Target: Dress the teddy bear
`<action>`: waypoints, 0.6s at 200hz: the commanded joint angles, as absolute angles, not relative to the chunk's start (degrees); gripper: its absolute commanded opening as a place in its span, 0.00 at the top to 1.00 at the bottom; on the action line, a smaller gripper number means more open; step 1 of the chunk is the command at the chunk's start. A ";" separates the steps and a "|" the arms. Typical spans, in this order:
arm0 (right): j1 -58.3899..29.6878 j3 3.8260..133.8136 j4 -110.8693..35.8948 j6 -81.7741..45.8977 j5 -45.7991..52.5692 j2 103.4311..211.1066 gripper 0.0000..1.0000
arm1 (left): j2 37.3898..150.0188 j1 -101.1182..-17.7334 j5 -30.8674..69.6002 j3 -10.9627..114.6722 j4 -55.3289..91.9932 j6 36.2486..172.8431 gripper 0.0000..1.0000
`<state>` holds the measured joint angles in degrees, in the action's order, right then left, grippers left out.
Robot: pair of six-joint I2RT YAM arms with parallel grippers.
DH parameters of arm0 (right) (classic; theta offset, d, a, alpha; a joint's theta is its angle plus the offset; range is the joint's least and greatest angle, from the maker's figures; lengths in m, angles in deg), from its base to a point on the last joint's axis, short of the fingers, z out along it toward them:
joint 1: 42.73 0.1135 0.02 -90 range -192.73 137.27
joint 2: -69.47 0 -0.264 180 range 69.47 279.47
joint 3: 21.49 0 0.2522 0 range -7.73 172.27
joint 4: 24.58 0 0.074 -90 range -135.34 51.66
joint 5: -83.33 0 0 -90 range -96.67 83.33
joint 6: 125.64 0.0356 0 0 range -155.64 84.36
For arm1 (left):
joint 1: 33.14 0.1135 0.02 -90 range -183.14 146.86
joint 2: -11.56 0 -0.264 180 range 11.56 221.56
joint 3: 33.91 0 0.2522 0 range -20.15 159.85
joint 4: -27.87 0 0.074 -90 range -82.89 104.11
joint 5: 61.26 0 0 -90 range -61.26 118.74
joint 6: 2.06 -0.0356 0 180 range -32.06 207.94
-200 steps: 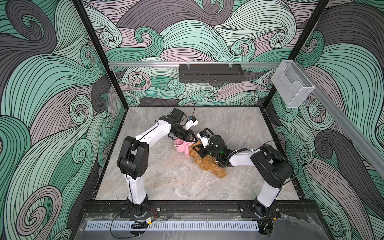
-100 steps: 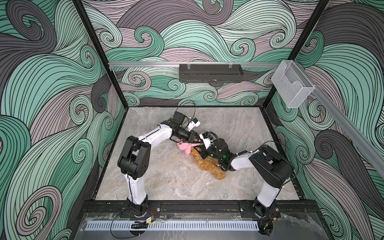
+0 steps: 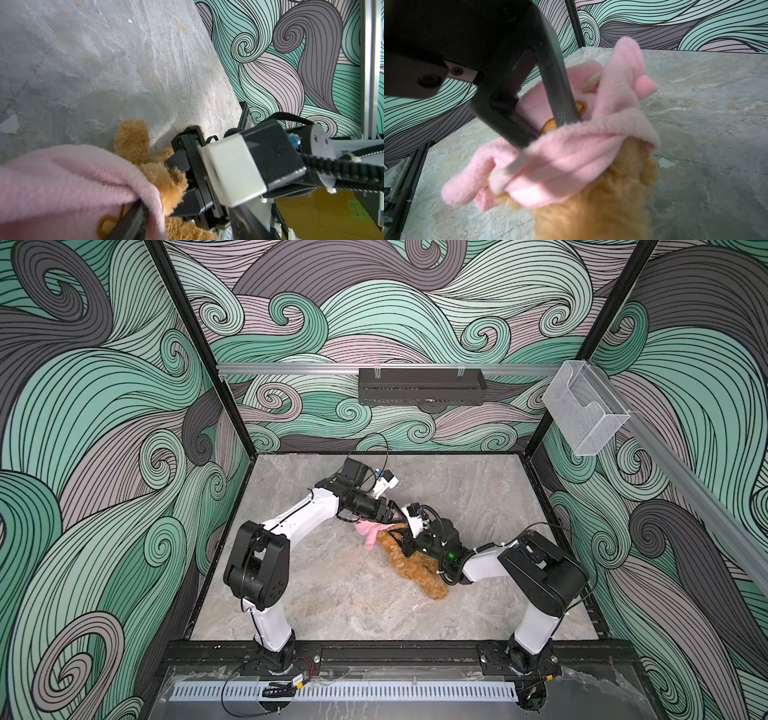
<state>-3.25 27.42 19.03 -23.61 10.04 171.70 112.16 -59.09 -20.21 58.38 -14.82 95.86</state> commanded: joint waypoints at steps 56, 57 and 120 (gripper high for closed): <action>-2.94 25.95 23.04 -26.08 12.28 169.87 0.86 | 106.40 -57.50 -12.89 58.85 -16.01 94.15 0.23; -2.97 25.94 23.02 -26.07 12.34 169.81 0.86 | 106.35 -57.45 -12.77 58.86 -16.02 94.17 0.23; -4.49 23.67 20.59 -29.22 14.30 166.38 0.87 | 98.17 -51.33 -6.92 54.37 -15.23 97.95 0.34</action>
<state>-3.77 24.60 20.64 -26.38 12.27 169.15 102.65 -54.59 -11.29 56.06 -15.21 95.67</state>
